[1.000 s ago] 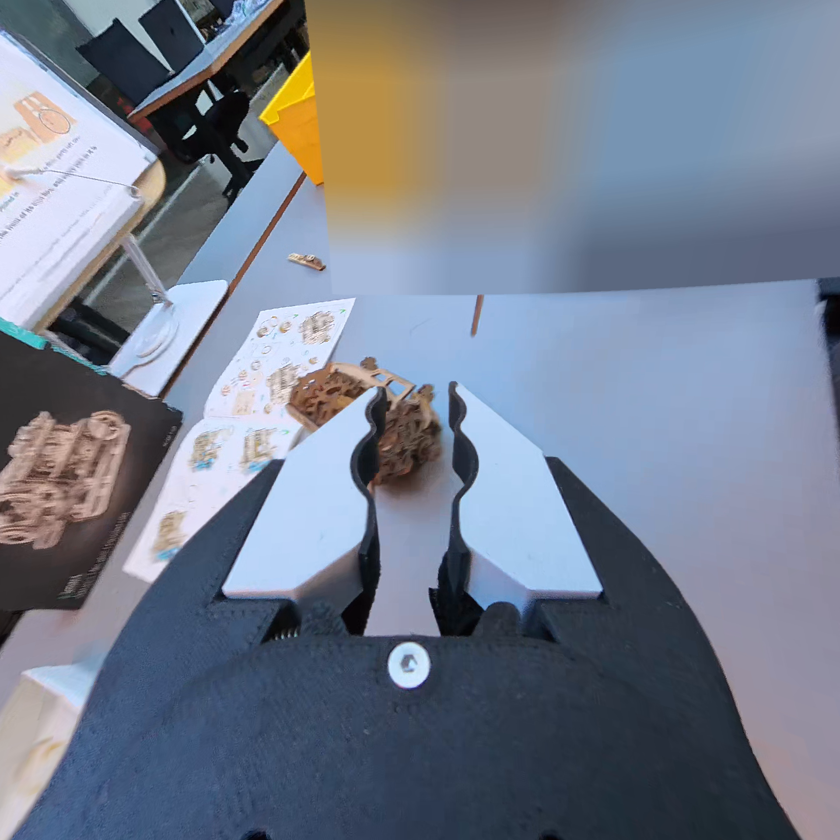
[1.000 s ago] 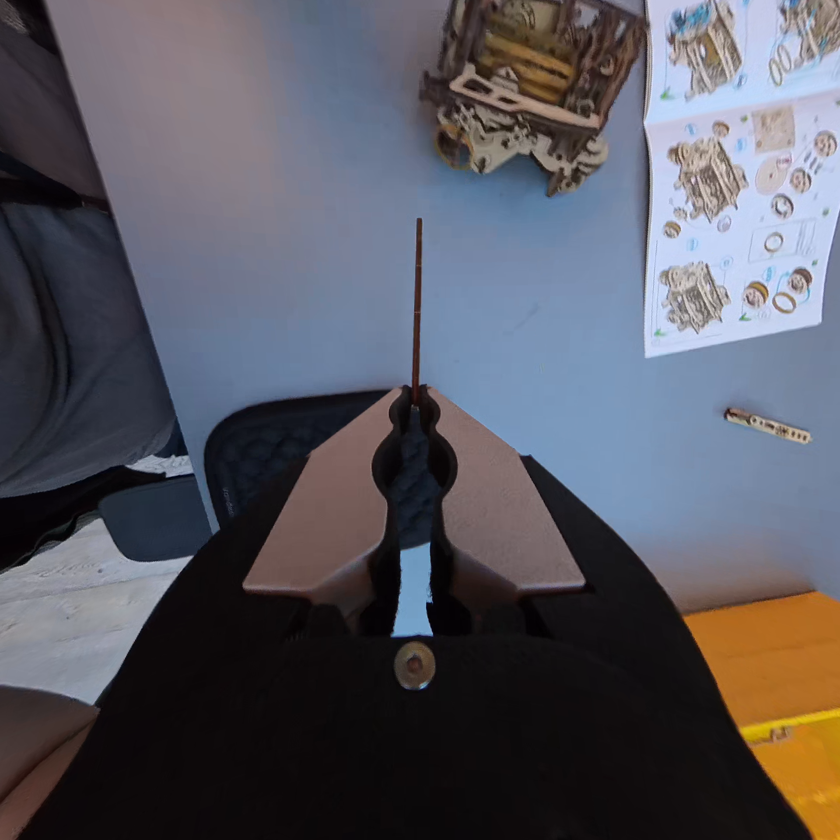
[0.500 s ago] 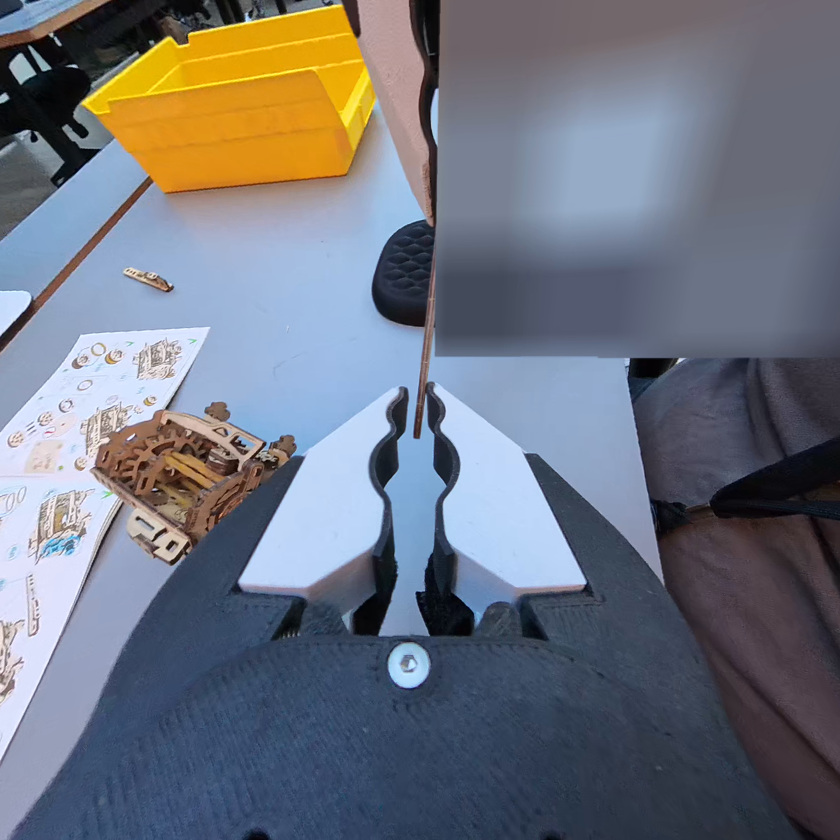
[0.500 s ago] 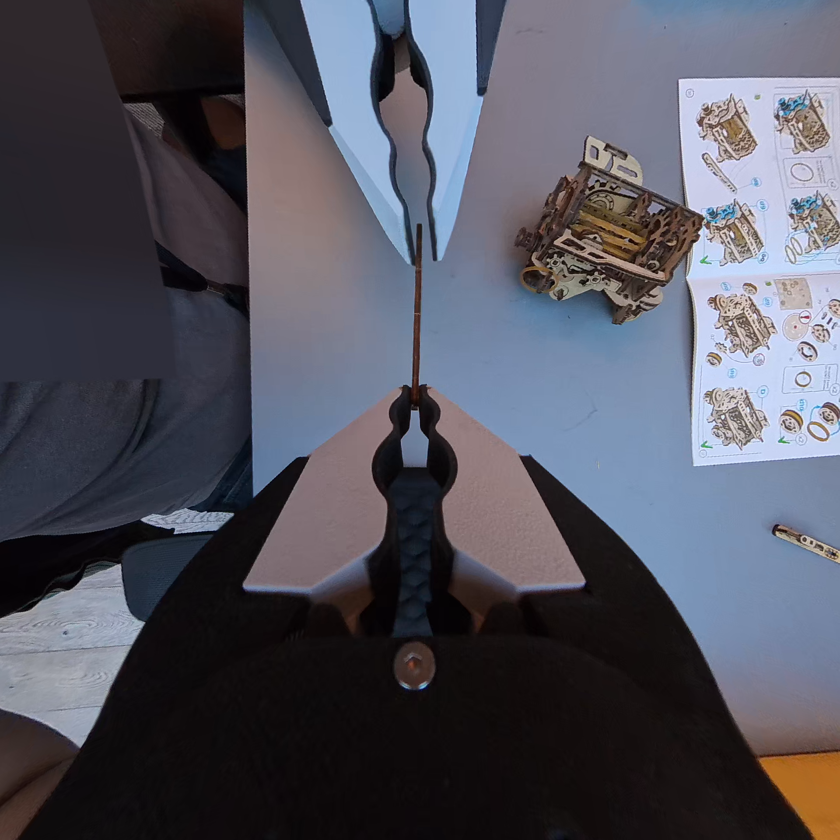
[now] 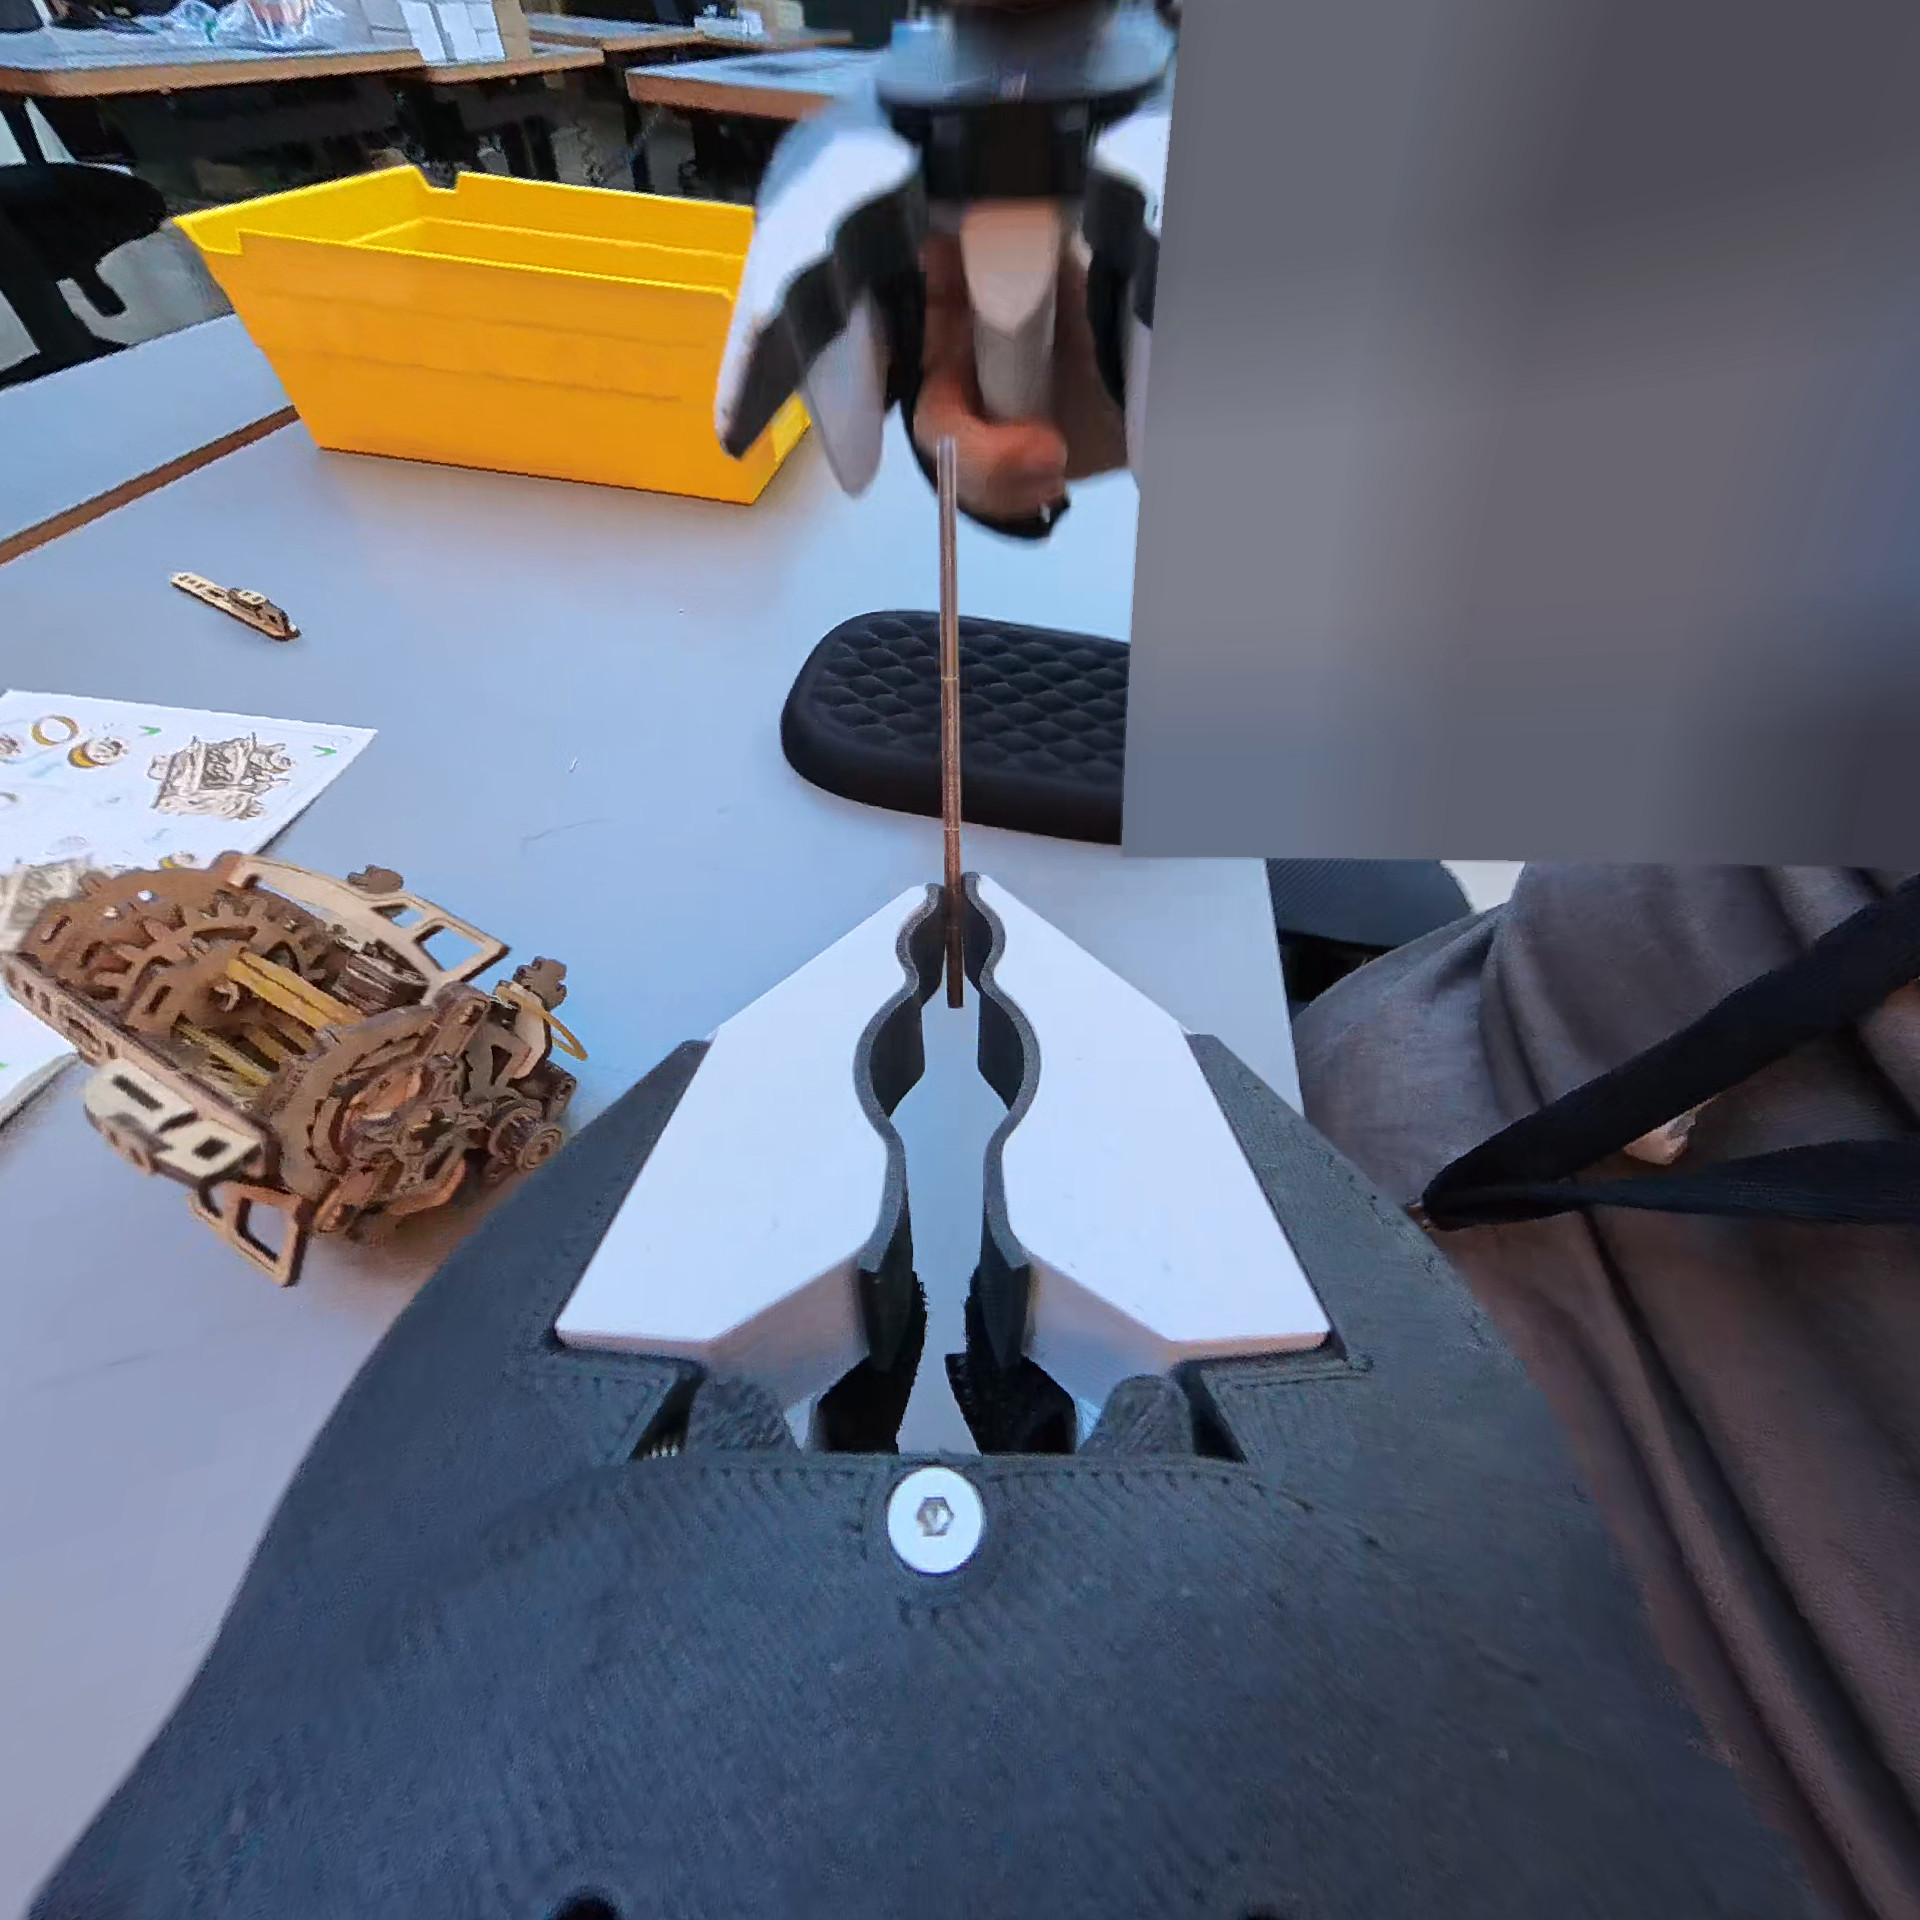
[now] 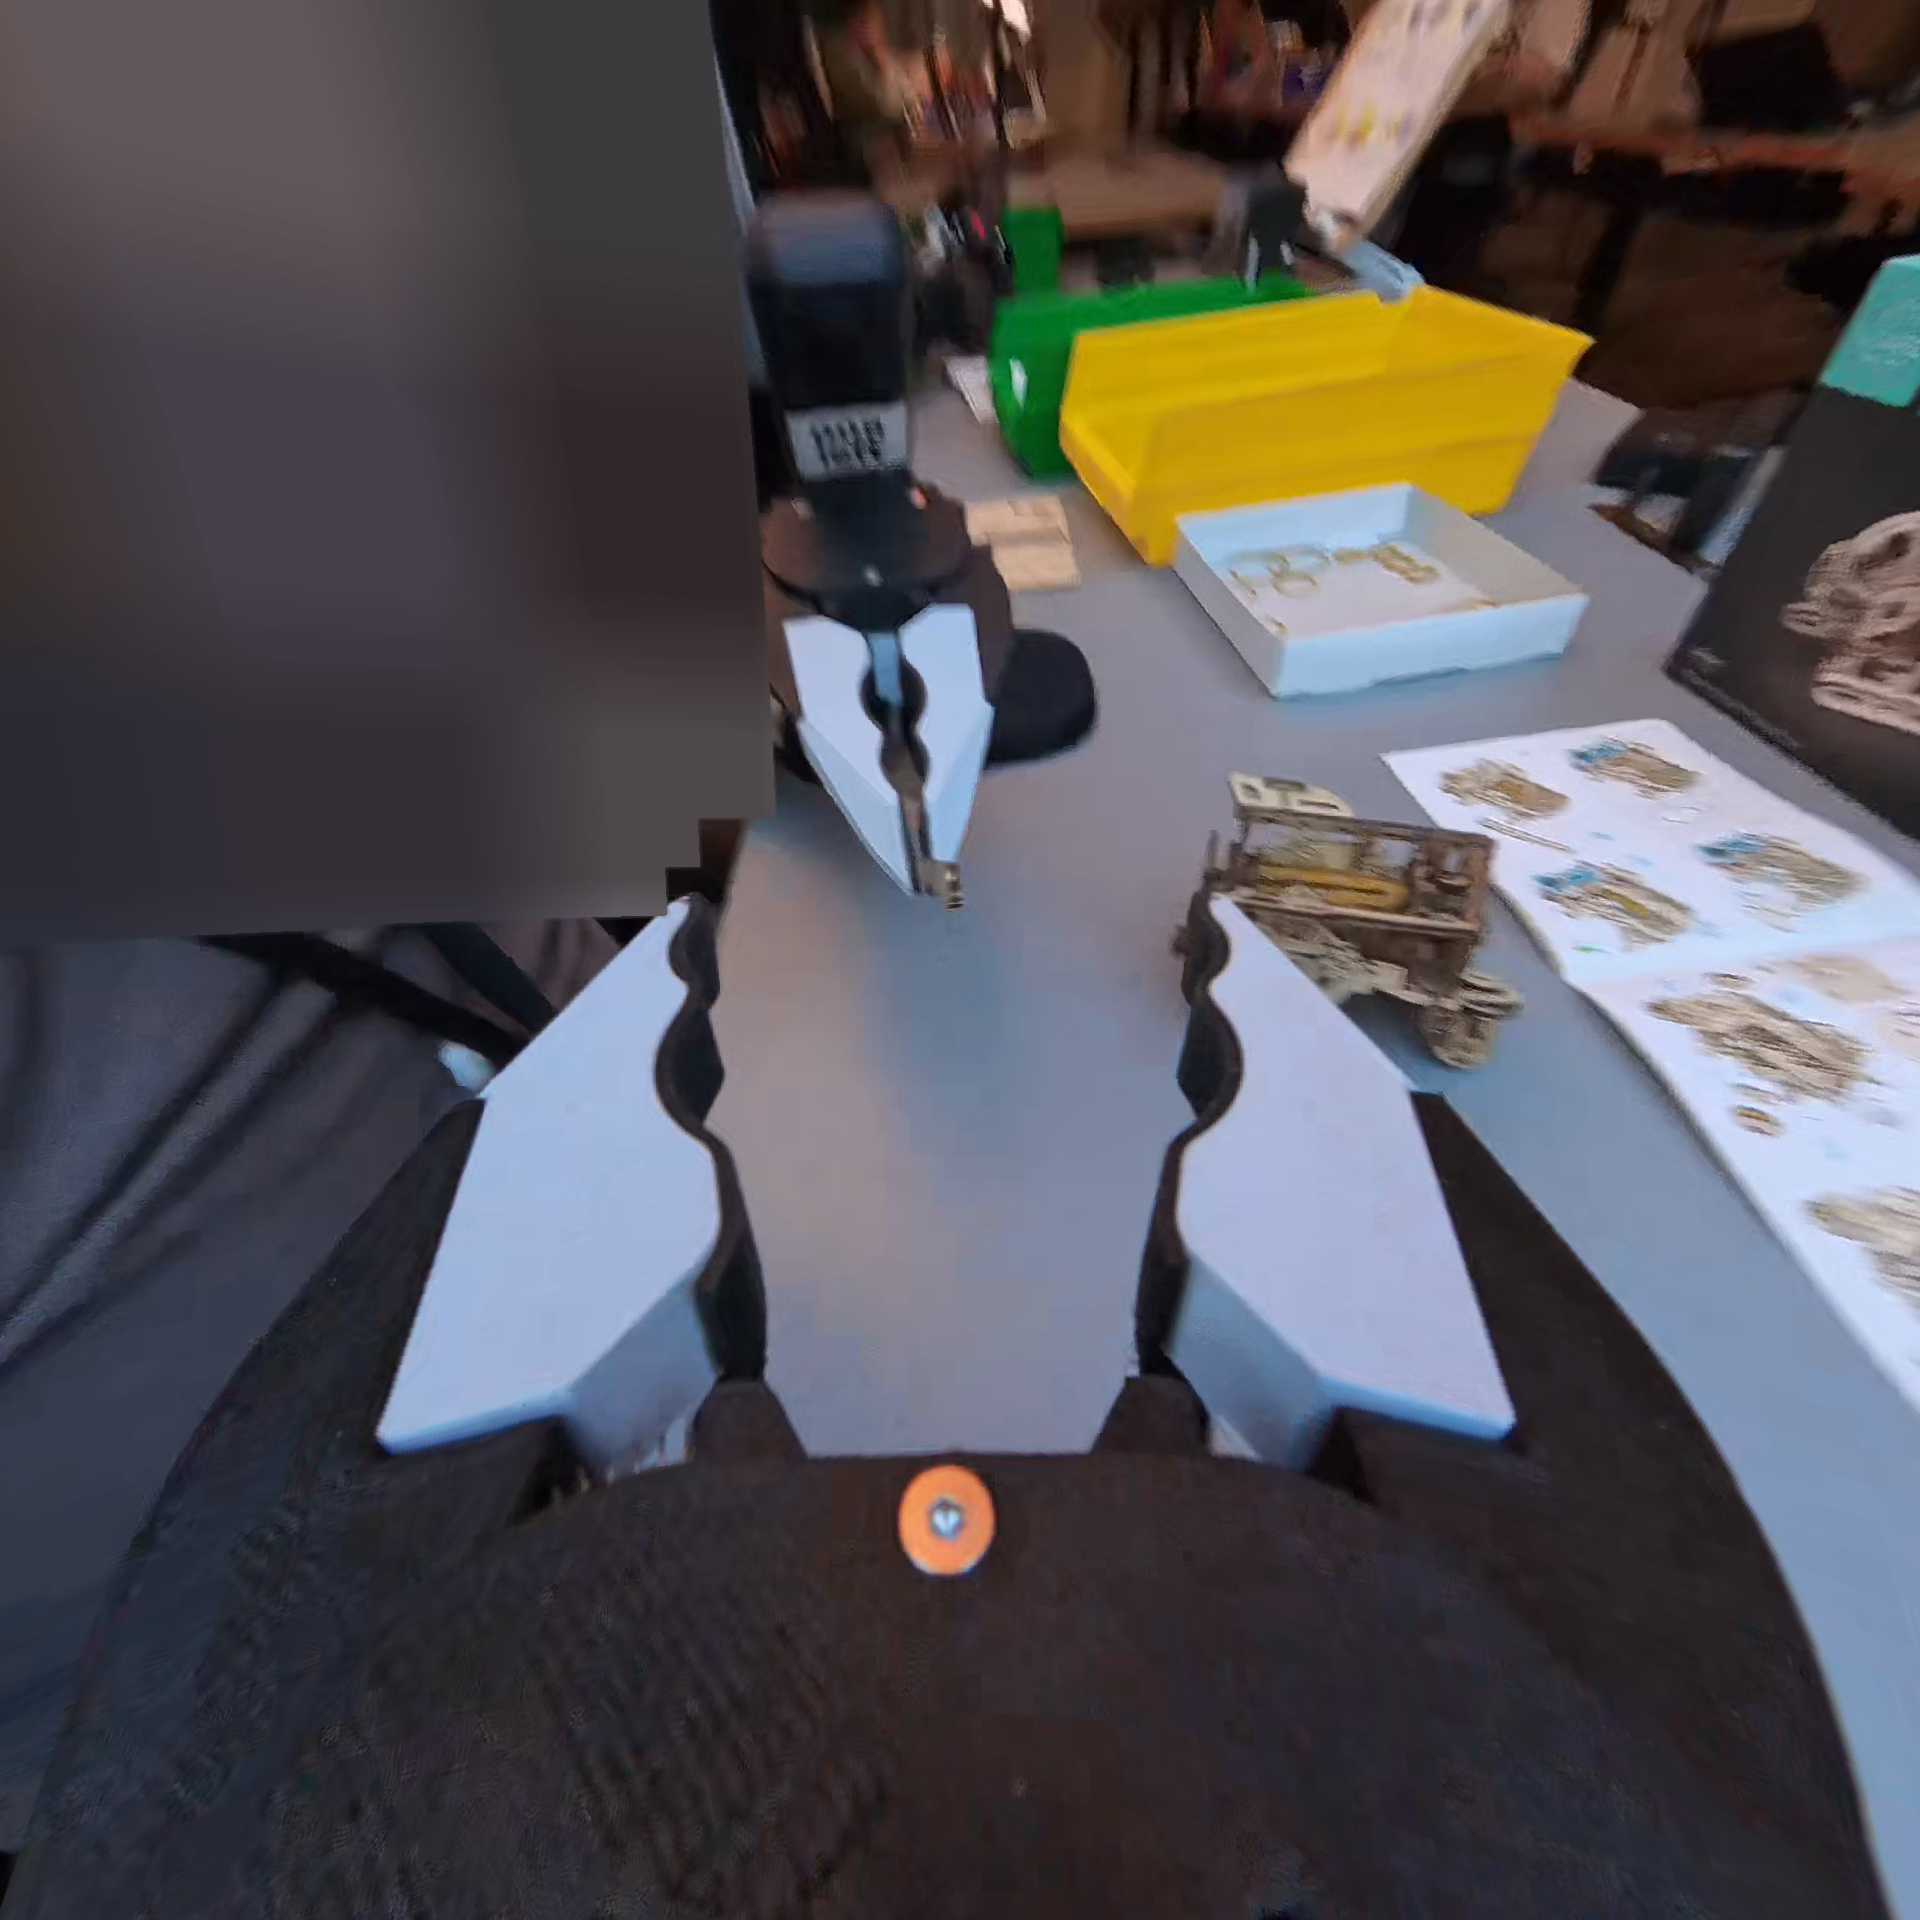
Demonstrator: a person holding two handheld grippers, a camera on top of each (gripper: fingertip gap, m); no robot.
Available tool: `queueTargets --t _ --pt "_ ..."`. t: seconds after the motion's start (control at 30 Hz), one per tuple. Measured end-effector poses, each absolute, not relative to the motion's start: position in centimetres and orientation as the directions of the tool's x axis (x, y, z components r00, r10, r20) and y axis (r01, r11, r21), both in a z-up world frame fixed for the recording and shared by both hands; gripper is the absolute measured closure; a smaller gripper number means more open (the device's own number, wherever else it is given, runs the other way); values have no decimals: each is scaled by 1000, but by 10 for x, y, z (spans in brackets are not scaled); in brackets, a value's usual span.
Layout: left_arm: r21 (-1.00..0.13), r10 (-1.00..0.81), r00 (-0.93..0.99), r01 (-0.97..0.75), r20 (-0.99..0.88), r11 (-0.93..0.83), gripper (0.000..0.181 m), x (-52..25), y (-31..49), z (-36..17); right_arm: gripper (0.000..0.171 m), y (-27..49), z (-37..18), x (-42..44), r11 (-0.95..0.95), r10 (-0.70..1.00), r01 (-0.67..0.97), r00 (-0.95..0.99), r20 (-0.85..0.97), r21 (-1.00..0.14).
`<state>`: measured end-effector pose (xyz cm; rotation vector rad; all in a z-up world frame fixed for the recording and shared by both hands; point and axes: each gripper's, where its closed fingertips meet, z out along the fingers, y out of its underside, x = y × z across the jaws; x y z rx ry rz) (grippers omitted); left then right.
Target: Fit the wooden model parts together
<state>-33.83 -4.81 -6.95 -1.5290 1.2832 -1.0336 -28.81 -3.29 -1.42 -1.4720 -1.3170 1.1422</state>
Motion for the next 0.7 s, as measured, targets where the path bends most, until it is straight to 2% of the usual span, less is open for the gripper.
queueTargets --t 0.03,0.07,0.1,0.13,0.27,0.43,0.53,0.57,0.7 --pt "-959 -988 123 -254 98 -127 181 -340 -49 -68 83 -35 -13 -290 -188 981 140 -13 -192 -972" --pt "-959 -985 121 -241 125 -152 181 -341 -49 -68 97 -37 -15 -293 -248 966 87 -52 -253 -965" --pt "-957 -983 117 -237 144 -168 181 -342 -50 -68 119 -38 -20 -296 -266 959 76 -75 -272 -961" --pt "-955 -981 121 -239 149 -174 181 -344 -49 -69 127 -38 -25 -301 -259 962 72 -74 -264 -963" --pt "-951 -980 149 -258 134 -169 181 -348 -45 -73 134 -39 -31 -314 -215 973 109 -64 -223 -970" --pt "-946 -981 139 -276 134 -168 181 -345 -46 -76 155 -37 -33 -322 -238 965 134 -77 -249 -962" --pt "-940 -983 132 -301 126 -161 181 -343 -47 -82 162 -37 -43 -322 -202 974 193 -62 -217 -960" --pt "-938 -985 124 -311 121 -155 181 -342 -48 -84 169 -37 -45 -321 -185 978 204 -54 -200 -961" --pt "-935 -986 127 -323 110 -146 180 -340 -48 -88 170 -39 -50 -319 -116 991 241 -37 -128 -964"
